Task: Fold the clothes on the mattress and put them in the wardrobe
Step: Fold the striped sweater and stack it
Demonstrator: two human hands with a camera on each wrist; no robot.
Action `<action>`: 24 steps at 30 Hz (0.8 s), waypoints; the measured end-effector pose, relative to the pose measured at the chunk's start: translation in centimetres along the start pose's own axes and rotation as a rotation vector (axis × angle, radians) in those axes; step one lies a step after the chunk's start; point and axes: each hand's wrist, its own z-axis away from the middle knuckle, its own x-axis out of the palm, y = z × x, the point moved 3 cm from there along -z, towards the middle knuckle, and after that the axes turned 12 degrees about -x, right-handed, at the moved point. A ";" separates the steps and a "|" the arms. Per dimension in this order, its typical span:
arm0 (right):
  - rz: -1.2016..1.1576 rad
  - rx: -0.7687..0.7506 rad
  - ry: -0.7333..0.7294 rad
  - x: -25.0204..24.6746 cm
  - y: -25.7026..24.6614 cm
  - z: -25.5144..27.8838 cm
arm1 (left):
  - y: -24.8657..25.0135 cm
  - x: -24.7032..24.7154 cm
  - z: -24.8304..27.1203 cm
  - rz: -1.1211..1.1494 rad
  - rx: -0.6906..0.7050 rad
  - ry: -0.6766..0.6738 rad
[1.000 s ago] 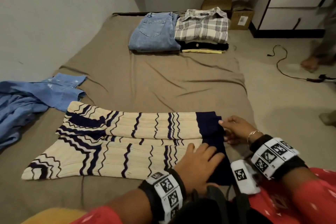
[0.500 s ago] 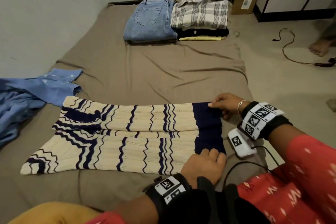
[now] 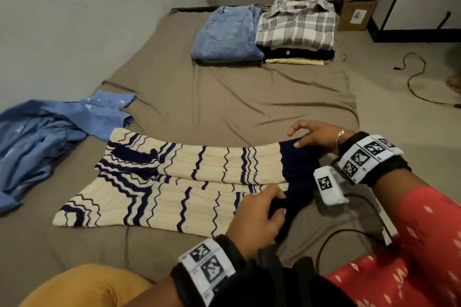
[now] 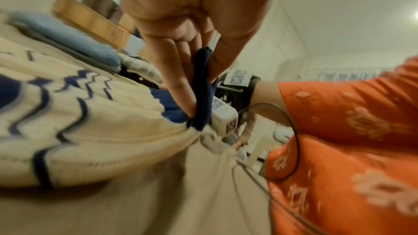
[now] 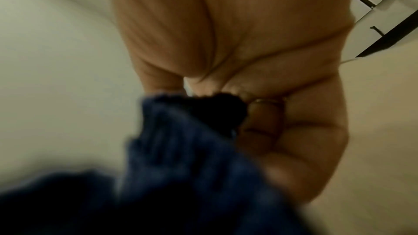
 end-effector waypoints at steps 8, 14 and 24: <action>-0.169 -0.076 0.003 6.3 -10.5 -5.9 | -6.6 -12.6 2.5 0.491 -0.404 -0.028; -0.090 0.001 -0.156 15.1 -11.8 -10.0 | -12.4 -17.4 2.9 0.296 -0.703 -0.031; -0.088 -0.017 0.213 10.7 -5.9 -8.7 | -8.8 -16.8 -0.2 -0.239 -0.449 0.330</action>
